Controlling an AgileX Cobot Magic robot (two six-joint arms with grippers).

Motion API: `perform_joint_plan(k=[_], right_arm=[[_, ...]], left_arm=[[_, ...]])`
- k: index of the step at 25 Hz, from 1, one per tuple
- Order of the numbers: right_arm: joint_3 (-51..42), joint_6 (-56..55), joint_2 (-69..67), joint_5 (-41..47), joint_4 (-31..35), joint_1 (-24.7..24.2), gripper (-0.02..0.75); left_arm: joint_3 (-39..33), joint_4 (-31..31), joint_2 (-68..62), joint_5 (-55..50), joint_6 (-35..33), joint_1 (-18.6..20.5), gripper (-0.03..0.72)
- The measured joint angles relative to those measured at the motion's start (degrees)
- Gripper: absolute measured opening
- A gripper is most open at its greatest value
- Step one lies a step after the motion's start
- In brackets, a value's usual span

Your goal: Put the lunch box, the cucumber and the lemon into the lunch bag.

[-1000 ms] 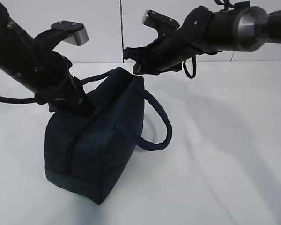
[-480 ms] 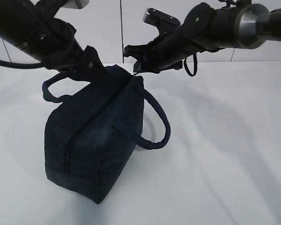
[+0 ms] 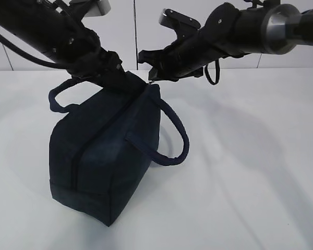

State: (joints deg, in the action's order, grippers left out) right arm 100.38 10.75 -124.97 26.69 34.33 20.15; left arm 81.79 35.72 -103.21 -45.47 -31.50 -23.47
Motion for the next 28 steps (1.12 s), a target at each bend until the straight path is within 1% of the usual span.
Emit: perform_joint_plan(k=[5, 7, 9, 10, 13, 24, 28], right_arm=[[0.0, 0.1, 0.0, 0.0, 0.2, 0.0, 0.0], [0.0, 0.1, 0.0, 0.0, 0.2, 0.0, 0.0], [0.0, 0.1, 0.0, 0.0, 0.2, -0.1, 0.0], [0.0, 0.1, 0.0, 0.0, 0.2, -0.2, 0.0], [0.0, 0.1, -0.1, 0.0, 0.2, -0.2, 0.0], [0.1, 0.2, -2.2, 0.3, 0.2, -0.5, 0.0], [0.3, 0.2, -2.2, 0.8, -1.1, -0.5, 0.0]], left_arm=[[0.6, 0.5, -3.2, 0.1, 0.0, 0.7, 0.216], [0.6, 0.5, -4.0, 0.5, -0.1, 0.7, 0.145], [0.6, 0.6, -4.2, 1.3, -0.6, 0.7, 0.046], [0.6, 0.6, -4.2, 1.4, -0.8, 0.7, 0.02], [0.6, 0.6, -4.3, 1.5, -1.1, 0.7, -0.006], [0.6, 0.5, -1.9, 1.6, -1.1, 0.7, -0.01], [0.5, 0.1, -0.3, 1.6, -1.1, 0.7, -0.01]])
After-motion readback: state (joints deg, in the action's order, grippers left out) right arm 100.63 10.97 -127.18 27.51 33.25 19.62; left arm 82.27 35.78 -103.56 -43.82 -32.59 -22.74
